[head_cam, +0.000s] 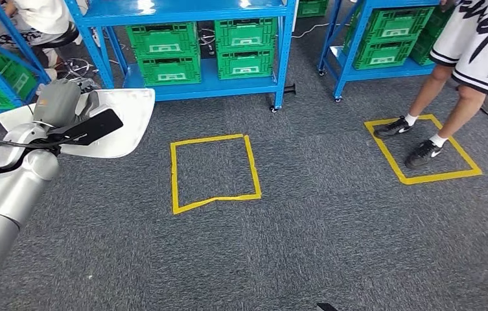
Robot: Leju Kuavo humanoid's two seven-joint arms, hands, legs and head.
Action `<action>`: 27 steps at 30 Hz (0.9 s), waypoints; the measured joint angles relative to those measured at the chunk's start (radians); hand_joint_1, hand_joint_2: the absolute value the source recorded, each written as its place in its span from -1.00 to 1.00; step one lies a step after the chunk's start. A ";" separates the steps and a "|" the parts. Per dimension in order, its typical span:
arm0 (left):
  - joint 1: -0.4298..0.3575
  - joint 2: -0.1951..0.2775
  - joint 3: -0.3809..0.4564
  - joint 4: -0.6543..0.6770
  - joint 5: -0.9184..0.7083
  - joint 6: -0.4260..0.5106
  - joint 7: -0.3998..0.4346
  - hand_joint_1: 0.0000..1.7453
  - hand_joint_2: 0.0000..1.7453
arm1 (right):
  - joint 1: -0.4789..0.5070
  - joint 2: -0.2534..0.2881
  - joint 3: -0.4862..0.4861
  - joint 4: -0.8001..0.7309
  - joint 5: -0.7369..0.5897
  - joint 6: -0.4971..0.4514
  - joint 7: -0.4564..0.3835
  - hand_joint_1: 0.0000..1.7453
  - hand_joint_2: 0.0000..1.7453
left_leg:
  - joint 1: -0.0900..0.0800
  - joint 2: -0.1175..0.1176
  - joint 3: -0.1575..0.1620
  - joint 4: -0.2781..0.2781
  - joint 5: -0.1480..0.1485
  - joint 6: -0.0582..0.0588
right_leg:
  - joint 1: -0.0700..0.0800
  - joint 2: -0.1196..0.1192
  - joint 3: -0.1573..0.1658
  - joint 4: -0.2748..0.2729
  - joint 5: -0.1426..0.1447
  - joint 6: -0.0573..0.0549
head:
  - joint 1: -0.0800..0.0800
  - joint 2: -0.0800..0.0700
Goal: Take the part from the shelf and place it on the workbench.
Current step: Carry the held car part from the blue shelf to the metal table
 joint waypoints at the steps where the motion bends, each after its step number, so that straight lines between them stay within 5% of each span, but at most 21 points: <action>1: 0.001 0.000 0.000 0.001 0.000 0.000 0.000 1.00 1.00 | 0.000 0.000 0.000 0.000 0.000 0.000 0.000 -1.00 -1.00 | 0.001 -0.013 -0.005 0.004 0.001 -0.002 | -0.001 0.002 0.012 -0.020 0.019 0.000 | 0.000 0.000; 3: 0.000 -0.001 0.000 0.002 -0.001 0.000 0.000 1.00 1.00 | -0.001 -0.001 0.000 0.000 0.001 0.000 0.000 -1.00 -1.00 | 0.003 -0.036 -0.013 0.013 0.002 -0.008 | -0.006 0.025 0.078 -0.145 0.076 -0.001 | 0.000 0.000; 5: -0.004 -0.002 0.000 0.002 -0.001 0.000 0.002 1.00 1.00 | -0.002 -0.001 0.000 0.000 0.004 0.000 -0.005 -1.00 -1.00 | 0.003 -0.058 -0.024 0.021 0.003 -0.019 | -0.010 0.053 0.128 -0.244 0.101 -0.005 | -0.001 0.000; 8: -0.006 0.001 0.000 0.002 -0.001 0.001 0.002 1.00 1.00 | -0.003 0.000 0.000 0.000 0.012 0.003 -0.013 -1.00 -1.00 | 0.006 -0.088 -0.034 0.016 0.013 -0.041 | -0.007 0.040 0.135 -0.262 0.103 -0.021 | 0.000 0.000; 10: -0.007 0.009 0.001 0.003 -0.001 0.002 0.002 1.00 1.00 | -0.006 0.000 0.000 0.000 0.014 0.006 -0.013 -1.00 -1.00 | 0.006 -0.062 -0.044 0.030 0.004 -0.051 | -0.007 0.020 0.136 -0.269 0.109 -0.036 | -0.003 0.000; 13: -0.008 0.016 0.003 0.004 -0.001 0.005 0.001 1.00 1.00 | -0.005 0.000 0.000 0.000 0.016 0.008 -0.013 -1.00 -1.00 | 0.005 0.019 -0.109 0.177 -0.079 -0.060 | -0.006 -0.009 0.136 -0.273 0.112 -0.050 | -0.012 0.000; 15: -0.001 0.016 0.003 0.006 -0.001 0.006 0.001 1.00 1.00 | -0.002 0.000 0.000 0.000 0.018 0.008 -0.013 -1.00 -1.00 | 0.006 0.029 -0.151 0.278 -0.118 -0.063 | -0.003 -0.033 0.134 -0.273 0.112 -0.052 | -0.012 0.000; 16: 0.001 0.016 0.003 0.007 -0.001 0.006 0.001 1.00 1.00 | -0.002 0.000 0.000 0.000 0.020 0.009 -0.013 -1.00 -1.00 | 0.006 0.031 -0.150 0.285 -0.114 -0.063 | -0.002 -0.044 0.133 -0.273 0.112 -0.052 | -0.012 0.000; 18: 0.002 0.019 0.003 0.009 -0.001 0.008 0.002 1.00 1.00 | -0.003 0.000 0.000 0.000 0.025 0.014 -0.013 -1.00 -1.00 | 0.005 0.047 -0.093 0.193 -0.063 -0.057 | 0.000 -0.067 0.133 -0.272 0.112 -0.052 | -0.012 0.000; 21: -0.003 0.025 0.007 0.007 -0.001 0.012 -0.001 1.00 1.00 | -0.004 0.000 0.001 0.000 0.043 0.019 -0.013 -1.00 -1.00 | -0.006 0.105 -0.006 0.031 -0.019 -0.041 | 0.007 -0.097 0.134 -0.270 0.111 -0.045 | -0.011 0.000; 24: -0.001 0.051 0.010 0.004 0.000 0.012 -0.017 1.00 1.00 | -0.005 0.001 0.004 0.000 0.065 0.019 -0.013 -1.00 -1.00 | -0.011 0.085 -0.004 0.012 -0.010 -0.024 | 0.008 -0.121 0.134 -0.270 0.111 -0.029 | -0.009 0.000; 27: -0.001 0.072 0.012 0.000 0.006 0.012 -0.036 1.00 1.00 | -0.004 0.002 0.008 0.000 0.075 0.018 -0.013 -1.00 -1.00 | -0.004 0.055 -0.005 0.000 0.004 -0.007 | 0.002 -0.054 0.104 -0.199 0.063 -0.012 | -0.009 0.000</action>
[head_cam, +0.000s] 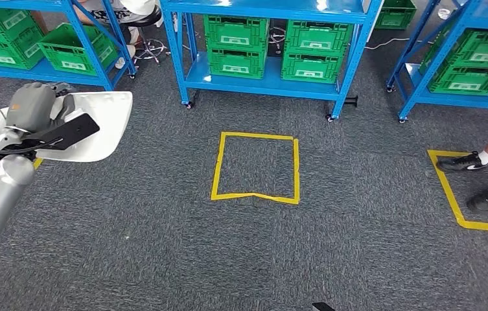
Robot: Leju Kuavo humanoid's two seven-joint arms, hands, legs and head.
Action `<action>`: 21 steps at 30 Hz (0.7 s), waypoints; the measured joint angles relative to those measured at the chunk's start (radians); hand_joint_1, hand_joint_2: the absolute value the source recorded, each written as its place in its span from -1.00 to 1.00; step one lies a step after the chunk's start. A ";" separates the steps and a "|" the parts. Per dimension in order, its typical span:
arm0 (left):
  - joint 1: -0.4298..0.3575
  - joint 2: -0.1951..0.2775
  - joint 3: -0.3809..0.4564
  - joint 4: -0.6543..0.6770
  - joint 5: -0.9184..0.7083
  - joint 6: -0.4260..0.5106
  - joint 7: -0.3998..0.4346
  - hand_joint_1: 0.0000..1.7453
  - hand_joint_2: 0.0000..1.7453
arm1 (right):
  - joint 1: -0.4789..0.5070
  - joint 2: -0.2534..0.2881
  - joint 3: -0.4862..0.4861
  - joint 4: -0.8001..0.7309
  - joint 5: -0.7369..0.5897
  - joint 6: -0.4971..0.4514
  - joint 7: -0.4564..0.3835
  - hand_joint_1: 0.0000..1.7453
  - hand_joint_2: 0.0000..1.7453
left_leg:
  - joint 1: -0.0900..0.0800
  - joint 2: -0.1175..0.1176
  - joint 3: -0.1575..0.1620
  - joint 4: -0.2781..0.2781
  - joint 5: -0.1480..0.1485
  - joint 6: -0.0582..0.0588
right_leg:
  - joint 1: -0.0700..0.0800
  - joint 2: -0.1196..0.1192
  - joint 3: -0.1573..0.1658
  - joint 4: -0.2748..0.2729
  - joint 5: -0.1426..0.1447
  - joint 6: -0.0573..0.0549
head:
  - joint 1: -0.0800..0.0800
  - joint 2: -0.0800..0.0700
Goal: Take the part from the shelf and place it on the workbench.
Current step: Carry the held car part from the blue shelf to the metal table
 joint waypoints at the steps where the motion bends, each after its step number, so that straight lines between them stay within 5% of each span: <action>1: 0.001 0.001 0.001 -0.001 0.001 0.001 -0.002 1.00 1.00 | 0.002 0.000 0.001 0.000 0.002 0.000 0.000 -1.00 -1.00 | 0.001 -0.012 -0.003 0.000 0.002 0.003 | -0.002 0.029 -0.027 0.061 -0.032 0.004 | 0.000 0.000; 3: 0.008 0.000 0.001 -0.002 0.003 0.006 -0.002 1.00 1.00 | 0.005 0.000 0.002 0.000 0.009 0.000 0.000 -1.00 -1.00 | 0.001 -0.040 -0.008 0.001 0.005 0.005 | -0.002 0.050 -0.082 0.181 -0.079 0.007 | 0.001 0.000; 4: 0.013 0.000 0.002 -0.002 0.003 0.011 -0.001 1.00 1.00 | 0.005 0.000 0.002 0.000 0.014 0.000 0.000 -1.00 -1.00 | 0.001 -0.054 -0.009 0.003 0.006 0.005 | -0.002 0.052 -0.092 0.201 -0.078 0.007 | 0.001 0.000; 5: 0.018 0.001 0.002 -0.002 0.003 0.015 -0.001 1.00 1.00 | 0.005 0.000 0.004 0.000 0.020 0.002 0.000 -1.00 -1.00 | 0.002 -0.068 -0.010 0.005 0.006 0.004 | -0.002 0.054 -0.083 0.184 -0.059 0.007 | 0.001 0.000; 8: 0.024 0.007 0.004 -0.006 0.005 0.025 -0.004 1.00 1.00 | 0.003 0.000 0.012 0.000 0.033 0.010 -0.001 -1.00 -1.00 | 0.004 -0.105 -0.015 0.015 0.005 -0.007 | -0.007 0.096 0.008 -0.002 0.024 0.003 | 0.001 0.000; 10: 0.026 0.013 0.006 -0.011 0.005 0.027 -0.007 1.00 1.00 | 0.002 0.000 0.017 0.000 0.035 0.013 -0.006 -1.00 -1.00 | 0.005 -0.125 -0.023 0.017 0.008 -0.020 | -0.009 0.117 0.035 -0.061 0.034 -0.003 | 0.001 0.000; 12: 0.031 0.023 0.008 -0.014 0.006 0.027 -0.010 1.00 1.00 | 0.000 0.000 0.020 0.000 0.036 0.015 -0.009 -1.00 -1.00 | 0.007 -0.143 -0.028 0.011 0.014 -0.035 | -0.006 0.100 0.036 -0.066 0.037 -0.016 | 0.001 0.000; 15: 0.037 0.042 0.013 -0.020 0.007 0.030 -0.011 1.00 1.00 | -0.004 0.001 0.022 0.000 0.040 0.015 -0.010 -1.00 -1.00 | 0.007 -0.089 -0.058 0.065 -0.019 -0.048 | -0.007 0.071 0.039 -0.078 0.046 -0.038 | -0.006 0.000; 18: 0.051 0.050 0.016 -0.026 0.011 0.041 -0.006 1.00 1.00 | 0.001 -0.001 0.025 0.000 0.052 0.016 -0.009 -1.00 -1.00 | 0.009 -0.030 -0.144 0.250 -0.103 -0.056 | -0.002 0.040 0.039 -0.079 0.044 -0.047 | -0.012 0.000; 20: 0.074 0.057 0.019 -0.034 0.013 0.054 -0.001 1.00 1.00 | 0.001 -0.001 0.027 0.000 0.064 0.016 -0.007 -1.00 -1.00 | 0.010 -0.024 -0.155 0.280 -0.100 -0.057 | 0.000 0.018 0.039 -0.079 0.043 -0.048 | -0.012 0.000; 21: 0.086 0.064 0.023 -0.041 0.013 0.061 0.004 1.00 1.00 | 0.000 -0.001 0.028 0.000 0.070 0.016 -0.006 -1.00 -1.00 | 0.010 -0.018 -0.130 0.235 -0.073 -0.055 | 0.001 0.008 0.039 -0.079 0.043 -0.047 | -0.012 0.000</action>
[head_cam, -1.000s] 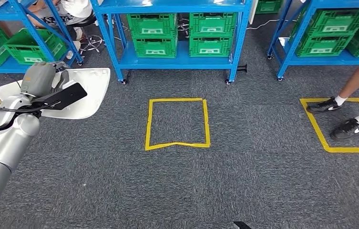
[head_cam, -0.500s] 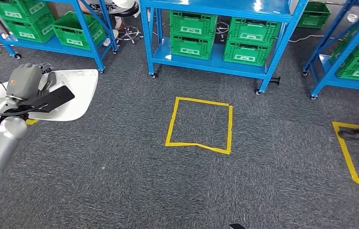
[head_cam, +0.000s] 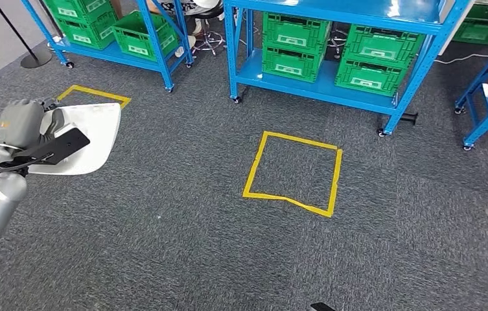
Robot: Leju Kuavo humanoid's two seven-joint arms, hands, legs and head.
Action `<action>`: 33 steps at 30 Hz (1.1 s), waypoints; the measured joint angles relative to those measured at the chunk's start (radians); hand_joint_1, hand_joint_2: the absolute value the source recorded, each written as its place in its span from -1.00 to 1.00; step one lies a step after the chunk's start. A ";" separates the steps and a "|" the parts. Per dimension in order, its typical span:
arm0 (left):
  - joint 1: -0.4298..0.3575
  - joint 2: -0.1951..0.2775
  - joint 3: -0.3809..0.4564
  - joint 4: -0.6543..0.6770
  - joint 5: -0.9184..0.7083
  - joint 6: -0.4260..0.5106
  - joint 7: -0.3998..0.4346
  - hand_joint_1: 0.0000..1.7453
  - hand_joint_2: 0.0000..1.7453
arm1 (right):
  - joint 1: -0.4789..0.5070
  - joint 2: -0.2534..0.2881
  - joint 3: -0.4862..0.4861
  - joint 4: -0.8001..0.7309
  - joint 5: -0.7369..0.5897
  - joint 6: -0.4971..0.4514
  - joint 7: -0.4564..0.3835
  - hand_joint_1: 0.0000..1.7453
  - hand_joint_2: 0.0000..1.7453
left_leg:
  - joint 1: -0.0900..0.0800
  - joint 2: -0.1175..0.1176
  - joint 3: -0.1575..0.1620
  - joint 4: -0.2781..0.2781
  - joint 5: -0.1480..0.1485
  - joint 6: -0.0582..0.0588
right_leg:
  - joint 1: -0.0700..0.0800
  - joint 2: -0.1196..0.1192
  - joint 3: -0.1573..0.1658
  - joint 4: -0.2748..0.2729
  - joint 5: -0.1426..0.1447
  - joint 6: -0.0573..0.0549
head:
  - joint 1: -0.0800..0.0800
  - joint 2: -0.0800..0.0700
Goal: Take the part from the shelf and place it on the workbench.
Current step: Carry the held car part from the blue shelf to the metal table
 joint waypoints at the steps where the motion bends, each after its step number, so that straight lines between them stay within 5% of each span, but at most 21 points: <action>1: 0.010 0.007 0.004 -0.009 -0.001 0.007 0.004 1.00 1.00 | -0.001 0.000 0.002 0.000 0.006 0.000 0.000 -1.00 -1.00 | -0.001 0.016 0.040 -0.072 0.031 0.003 | 0.001 -0.010 0.001 0.000 -0.001 0.001 | 0.000 0.000; 4: 0.031 0.022 0.021 -0.039 -0.006 0.017 0.012 1.00 1.00 | -0.001 -0.001 0.010 0.000 0.020 0.000 0.000 -1.00 -1.00 | -0.014 0.060 0.121 -0.223 0.072 0.018 | 0.008 -0.038 0.004 0.001 -0.006 0.012 | 0.001 0.000; 7: 0.057 0.045 0.037 -0.063 -0.016 0.020 0.015 1.00 1.00 | -0.004 -0.002 0.018 0.000 0.028 0.001 0.000 -1.00 -1.00 | -0.017 0.032 0.124 -0.235 0.077 0.033 | 0.004 -0.056 0.010 0.002 -0.011 0.028 | 0.001 0.000; 9: 0.067 0.060 0.048 -0.077 -0.021 0.019 0.014 1.00 1.00 | -0.005 -0.002 0.021 0.000 0.032 0.002 -0.001 -1.00 -1.00 | -0.012 0.013 0.127 -0.240 0.082 0.044 | -0.001 -0.017 -0.001 0.038 -0.037 0.039 | 0.002 0.000; 11: 0.072 0.064 0.056 -0.086 -0.027 0.016 0.011 1.00 1.00 | -0.003 -0.002 0.021 0.000 0.032 0.002 -0.004 -1.00 -1.00 | -0.008 -0.006 0.126 -0.242 0.085 0.050 | -0.003 0.032 -0.054 0.152 -0.096 0.044 | 0.004 0.000; 13: 0.083 0.064 0.059 -0.090 -0.033 0.012 0.008 1.00 1.00 | 0.000 -0.003 0.021 0.000 0.032 0.003 -0.004 -1.00 -1.00 | -0.008 -0.030 0.123 -0.240 0.086 0.053 | -0.003 0.043 -0.114 0.269 -0.137 0.046 | 0.005 0.000; 14: 0.089 0.064 0.060 -0.091 -0.036 0.010 0.009 1.00 1.00 | 0.000 -0.003 0.021 0.000 0.032 0.004 -0.004 -1.00 -1.00 | -0.008 -0.043 0.122 -0.238 0.086 0.052 | -0.003 0.044 -0.123 0.284 -0.131 0.045 | 0.005 0.000; 15: 0.093 0.063 0.062 -0.093 -0.039 0.008 0.010 1.00 1.00 | 0.000 -0.003 0.021 0.000 0.032 0.005 -0.004 -1.00 -1.00 | -0.006 -0.056 0.121 -0.236 0.086 0.051 | -0.003 0.046 -0.113 0.258 -0.107 0.044 | 0.005 0.000; 18: 0.092 0.061 0.064 -0.098 -0.051 0.004 0.015 1.00 1.00 | -0.002 -0.003 0.021 0.000 0.025 0.006 -0.005 -1.00 -1.00 | -0.003 -0.090 0.117 -0.226 0.084 0.039 | -0.007 0.086 -0.022 0.064 -0.019 0.040 | 0.005 0.000; 20: 0.087 0.057 0.065 -0.099 -0.060 0.001 0.017 1.00 1.00 | -0.003 -0.003 0.021 0.000 0.015 0.008 -0.009 -1.00 -1.00 | -0.002 -0.108 0.111 -0.224 0.086 0.025 | -0.006 0.099 0.000 0.014 -0.010 0.034 | 0.004 0.000; 22: 0.083 0.052 0.065 -0.097 -0.071 -0.004 0.021 1.00 1.00 | -0.004 -0.003 0.021 0.000 0.003 0.008 -0.009 -1.00 -1.00 | 0.000 -0.119 0.105 -0.228 0.090 0.012 | -0.003 0.079 0.000 0.010 -0.005 0.021 | 0.004 0.000; 24: 0.073 0.039 0.065 -0.094 -0.086 -0.010 0.028 1.00 1.00 | -0.006 -0.003 0.017 0.000 -0.012 0.005 -0.007 -1.00 -1.00 | 0.000 -0.084 0.087 -0.198 0.070 0.005 | -0.003 0.059 0.002 0.001 0.002 0.006 | 0.001 0.000; 26: 0.058 0.015 0.064 -0.088 -0.098 -0.019 0.036 1.00 1.00 | -0.004 -0.002 0.006 0.000 -0.025 0.001 -0.010 -1.00 -1.00 | -0.001 -0.029 0.041 -0.095 0.012 0.000 | -0.001 0.038 0.003 -0.003 0.004 -0.002 | -0.004 0.000; 28: 0.046 -0.011 0.063 -0.080 -0.105 -0.031 0.039 1.00 1.00 | -0.001 -0.002 -0.006 0.000 -0.035 -0.001 -0.011 -1.00 -1.00 | 0.001 -0.010 -0.012 0.027 -0.037 -0.004 | 0.001 0.015 0.002 -0.003 0.003 -0.005 | -0.005 0.000; 29: 0.042 -0.022 0.062 -0.076 -0.108 -0.035 0.040 1.00 1.00 | 0.000 -0.002 -0.011 0.000 -0.038 -0.001 -0.011 -1.00 -1.00 | 0.001 -0.007 -0.021 0.051 -0.039 -0.005 | 0.001 0.005 0.002 -0.003 0.003 -0.005 | -0.006 0.000; 30: 0.037 -0.031 0.061 -0.072 -0.110 -0.039 0.041 1.00 1.00 | 0.000 -0.002 -0.015 0.000 -0.041 -0.001 -0.011 -1.00 -1.00 | 0.002 -0.003 -0.011 0.037 -0.024 -0.004 | 0.001 -0.005 0.002 -0.002 0.002 -0.005 | -0.006 0.000; 33: 0.010 -0.051 0.060 -0.065 -0.113 -0.043 0.043 1.00 1.00 | 0.000 -0.001 -0.027 0.000 -0.043 0.000 -0.011 -1.00 -1.00 | -0.005 0.045 0.091 -0.152 0.056 0.006 | 0.005 -0.031 0.005 0.000 -0.002 0.003 | -0.006 0.000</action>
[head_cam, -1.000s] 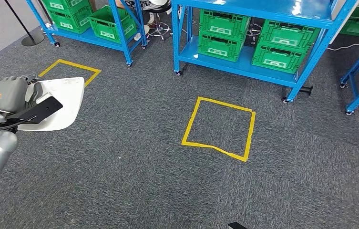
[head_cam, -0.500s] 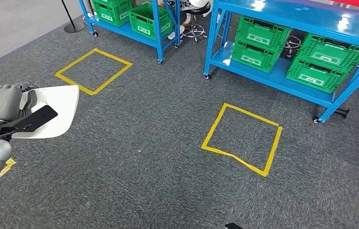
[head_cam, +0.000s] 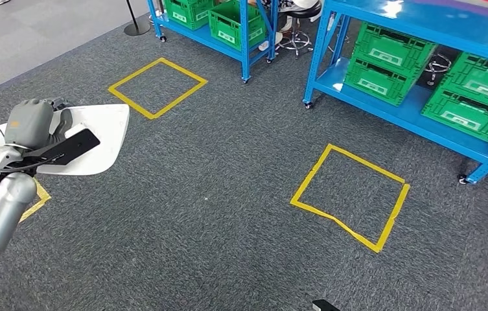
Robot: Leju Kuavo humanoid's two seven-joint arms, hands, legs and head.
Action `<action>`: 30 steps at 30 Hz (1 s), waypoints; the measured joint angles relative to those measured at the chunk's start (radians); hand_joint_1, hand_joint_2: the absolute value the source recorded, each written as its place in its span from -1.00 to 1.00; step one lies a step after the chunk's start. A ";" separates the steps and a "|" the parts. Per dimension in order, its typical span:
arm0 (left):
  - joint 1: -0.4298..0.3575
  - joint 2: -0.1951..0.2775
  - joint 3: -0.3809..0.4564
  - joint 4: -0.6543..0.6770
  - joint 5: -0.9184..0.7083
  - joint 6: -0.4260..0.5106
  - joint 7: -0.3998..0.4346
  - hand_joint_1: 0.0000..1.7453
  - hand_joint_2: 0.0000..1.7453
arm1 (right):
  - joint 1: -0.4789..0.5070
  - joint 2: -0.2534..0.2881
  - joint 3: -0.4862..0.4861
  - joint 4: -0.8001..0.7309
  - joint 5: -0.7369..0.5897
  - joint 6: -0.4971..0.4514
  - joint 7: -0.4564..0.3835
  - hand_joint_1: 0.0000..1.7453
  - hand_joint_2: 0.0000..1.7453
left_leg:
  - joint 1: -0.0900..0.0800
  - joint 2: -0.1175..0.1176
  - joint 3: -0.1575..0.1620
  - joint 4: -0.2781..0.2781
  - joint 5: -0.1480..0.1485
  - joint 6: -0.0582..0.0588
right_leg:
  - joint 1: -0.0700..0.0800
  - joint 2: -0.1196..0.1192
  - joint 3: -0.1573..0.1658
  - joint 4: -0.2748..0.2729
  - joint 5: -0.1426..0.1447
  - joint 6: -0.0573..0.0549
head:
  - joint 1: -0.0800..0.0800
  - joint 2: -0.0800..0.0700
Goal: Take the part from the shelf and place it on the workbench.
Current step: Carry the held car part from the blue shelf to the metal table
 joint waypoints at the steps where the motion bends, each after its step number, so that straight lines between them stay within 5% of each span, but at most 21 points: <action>1: -0.011 -0.006 0.000 0.001 0.000 -0.002 0.000 1.00 1.00 | 0.000 0.000 -0.003 0.000 0.000 0.000 0.000 -1.00 -1.00 | -0.004 0.015 0.024 -0.047 0.012 0.006 | 0.003 -0.008 0.001 0.001 -0.002 0.005 | 0.000 0.000; 4: -0.026 -0.015 -0.001 0.006 -0.001 -0.005 -0.001 1.00 1.00 | -0.001 0.001 -0.008 0.000 -0.001 0.000 0.000 -1.00 -1.00 | -0.011 0.003 0.035 -0.075 0.015 0.024 | 0.005 -0.035 0.007 0.000 -0.005 0.020 | 0.002 0.000; 7: -0.033 -0.021 -0.001 0.011 -0.001 0.000 -0.007 1.00 1.00 | -0.001 0.004 -0.009 0.000 0.001 -0.003 0.001 -1.00 -1.00 | -0.005 -0.027 0.038 -0.083 0.023 0.041 | -0.004 0.019 -0.010 0.051 -0.040 0.039 | 0.005 0.000; 9: -0.037 -0.027 -0.002 0.017 0.000 0.006 -0.014 1.00 1.00 | 0.002 0.005 -0.009 0.000 0.004 -0.003 0.000 -1.00 -1.00 | -0.001 -0.049 0.035 -0.083 0.026 0.047 | -0.007 0.065 -0.072 0.175 -0.098 0.047 | 0.008 0.000; 11: -0.034 -0.031 -0.002 0.022 0.001 0.009 -0.018 1.00 1.00 | 0.005 0.005 -0.009 0.000 0.006 -0.003 0.000 -1.00 -1.00 | -0.001 -0.067 0.033 -0.082 0.026 0.049 | -0.007 0.074 -0.125 0.276 -0.136 0.050 | 0.009 0.000; 14: -0.033 -0.032 -0.002 0.024 0.001 0.009 -0.019 1.00 1.00 | 0.006 0.005 -0.009 0.000 0.006 -0.003 0.001 -1.00 -1.00 | -0.001 -0.073 0.032 -0.081 0.026 0.049 | -0.007 0.074 -0.138 0.300 -0.140 0.051 | 0.010 0.000; 16: -0.030 -0.033 -0.002 0.029 0.001 0.009 -0.021 1.00 1.00 | 0.005 0.005 -0.009 0.000 0.006 -0.003 0.001 -1.00 -1.00 | -0.001 -0.088 0.032 -0.079 0.026 0.048 | -0.008 0.076 -0.130 0.271 -0.110 0.050 | 0.010 0.000; 19: -0.037 -0.048 -0.003 0.045 0.000 0.009 -0.024 1.00 1.00 | 0.002 0.006 -0.014 0.000 0.000 -0.005 -0.001 -1.00 -1.00 | 0.002 -0.142 0.023 -0.066 0.024 0.028 | -0.013 0.118 -0.035 0.057 -0.009 0.044 | 0.009 0.000; 21: -0.042 -0.057 -0.004 0.052 -0.001 0.009 -0.021 1.00 1.00 | -0.001 0.007 -0.021 0.000 -0.002 -0.006 -0.002 -1.00 -1.00 | 0.005 -0.166 0.018 -0.070 0.029 0.012 | -0.010 0.116 -0.016 0.013 0.006 0.032 | 0.009 0.000; 22: -0.043 -0.059 -0.005 0.055 -0.002 0.009 -0.020 1.00 1.00 | -0.002 0.008 -0.023 0.000 -0.002 -0.006 -0.002 -1.00 -1.00 | 0.006 -0.164 0.016 -0.072 0.030 0.006 | -0.010 0.106 -0.014 0.009 0.010 0.024 | 0.009 0.000; 24: -0.048 -0.060 -0.007 0.062 -0.002 0.009 -0.018 1.00 1.00 | -0.004 0.010 -0.026 0.000 0.000 -0.007 -0.001 -1.00 -1.00 | 0.004 -0.123 -0.001 -0.041 0.009 -0.001 | -0.012 0.090 -0.011 -0.002 0.017 0.009 | 0.004 0.000; 26: -0.054 -0.063 -0.009 0.068 -0.002 0.009 -0.018 1.00 1.00 | -0.002 0.010 -0.027 0.000 0.002 -0.010 -0.001 -1.00 -1.00 | 0.003 -0.069 -0.051 0.068 -0.049 -0.005 | -0.011 0.072 -0.010 -0.005 0.018 0.001 | -0.003 0.000; 28: -0.056 -0.066 -0.010 0.076 -0.003 0.009 -0.019 1.00 1.00 | 0.001 0.010 -0.027 0.000 0.004 -0.013 -0.001 -1.00 -1.00 | 0.005 -0.054 -0.105 0.185 -0.094 -0.010 | -0.009 0.052 -0.011 -0.005 0.017 -0.002 | -0.004 0.000; 30: -0.056 -0.069 -0.010 0.083 -0.003 0.009 -0.021 1.00 1.00 | 0.001 0.010 -0.028 0.000 0.005 -0.015 -0.001 -1.00 -1.00 | 0.005 -0.049 -0.102 0.182 -0.073 -0.010 | -0.008 0.033 -0.011 -0.003 0.015 -0.002 | -0.005 0.000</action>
